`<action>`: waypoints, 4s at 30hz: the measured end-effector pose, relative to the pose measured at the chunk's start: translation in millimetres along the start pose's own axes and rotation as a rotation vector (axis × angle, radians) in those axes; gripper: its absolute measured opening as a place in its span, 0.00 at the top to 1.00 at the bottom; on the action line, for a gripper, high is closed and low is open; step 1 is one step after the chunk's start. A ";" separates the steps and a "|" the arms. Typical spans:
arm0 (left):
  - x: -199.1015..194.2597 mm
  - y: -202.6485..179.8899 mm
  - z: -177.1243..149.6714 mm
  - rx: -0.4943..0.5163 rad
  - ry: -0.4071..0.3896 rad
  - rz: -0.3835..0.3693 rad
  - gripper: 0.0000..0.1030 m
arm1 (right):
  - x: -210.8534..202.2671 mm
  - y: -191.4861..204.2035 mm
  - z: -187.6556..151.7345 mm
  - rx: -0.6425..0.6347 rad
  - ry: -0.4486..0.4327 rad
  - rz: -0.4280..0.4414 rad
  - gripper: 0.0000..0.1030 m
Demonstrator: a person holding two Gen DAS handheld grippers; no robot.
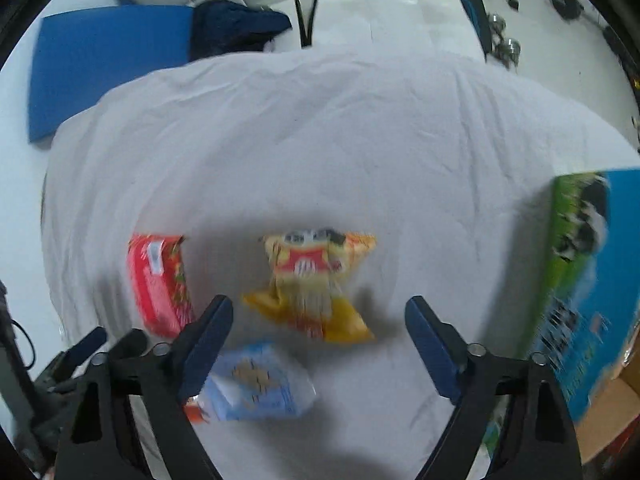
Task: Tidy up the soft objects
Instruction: 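Grasp the red candy packet with the left tool while the right tool grasps the yellow panda bag, then carry both packets over the box and drop them inside, then lift both tools away from the box toward the remaining packets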
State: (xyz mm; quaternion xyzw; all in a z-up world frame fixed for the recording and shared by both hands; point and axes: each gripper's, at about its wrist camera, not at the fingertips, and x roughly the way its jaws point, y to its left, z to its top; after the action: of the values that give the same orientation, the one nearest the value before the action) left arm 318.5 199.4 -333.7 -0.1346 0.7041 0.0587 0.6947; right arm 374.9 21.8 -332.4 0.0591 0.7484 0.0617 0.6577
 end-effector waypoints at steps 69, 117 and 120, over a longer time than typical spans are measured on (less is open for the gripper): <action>-164.7 -347.5 -201.0 0.499 -0.234 -0.185 0.56 | -235.6 -335.9 -242.0 0.183 -0.392 -0.004 0.63; -79.5 -399.8 -163.6 0.484 -0.176 -0.076 0.05 | -157.5 -384.4 -189.2 0.175 -0.294 -0.132 0.00; -99.4 -397.4 -179.3 0.496 -0.238 -0.064 0.05 | -174.5 -381.2 -203.2 0.170 -0.335 -0.146 0.00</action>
State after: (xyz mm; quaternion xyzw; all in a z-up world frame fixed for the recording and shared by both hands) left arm 253.5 -218.5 -188.5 0.0251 0.6058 -0.1222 0.7858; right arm 192.9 -386.5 -200.9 0.0695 0.6334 -0.0605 0.7683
